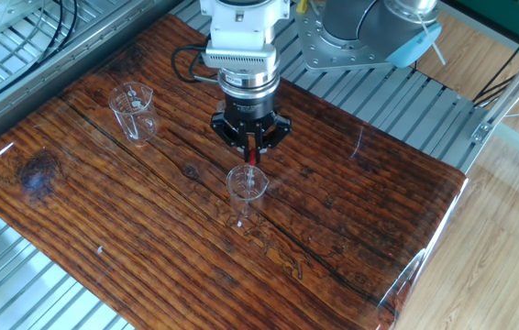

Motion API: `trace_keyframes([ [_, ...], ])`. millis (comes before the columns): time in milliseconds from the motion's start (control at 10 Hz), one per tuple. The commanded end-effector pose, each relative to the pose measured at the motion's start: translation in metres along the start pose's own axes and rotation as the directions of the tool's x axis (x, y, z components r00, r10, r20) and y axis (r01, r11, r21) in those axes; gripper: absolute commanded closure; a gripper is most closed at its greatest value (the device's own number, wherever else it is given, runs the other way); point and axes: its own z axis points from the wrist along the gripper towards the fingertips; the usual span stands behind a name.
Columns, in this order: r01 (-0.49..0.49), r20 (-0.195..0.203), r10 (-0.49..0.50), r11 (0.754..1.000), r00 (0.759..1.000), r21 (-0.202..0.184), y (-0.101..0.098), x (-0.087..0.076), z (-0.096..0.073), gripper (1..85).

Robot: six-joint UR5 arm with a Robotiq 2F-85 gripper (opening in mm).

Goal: Transfer liquid using a dropper

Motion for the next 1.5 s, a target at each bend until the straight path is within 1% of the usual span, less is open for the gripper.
trace_keyframes([
  [0,-0.011,0.008,0.011,1.0,1.0,-0.007,0.001,-0.002,-0.001,65.7],
  [400,-0.015,0.01,0.015,1.0,1.0,-0.01,0.001,-0.005,-0.004,66.3],
  [700,-0.018,0.0,0.018,1.0,1.0,-0.007,0.001,-0.005,-0.008,67.3],
  [1100,-0.021,0.004,0.021,1.0,1.0,-0.019,0.004,-0.008,-0.011,67.7],
  [1300,-0.026,-0.006,0.026,0.999,1.0,-0.025,0.008,-0.012,-0.02,67.7],
  [1400,-0.033,-0.019,0.033,0.999,0.999,-0.025,0.011,-0.014,-0.026,68.0],
])
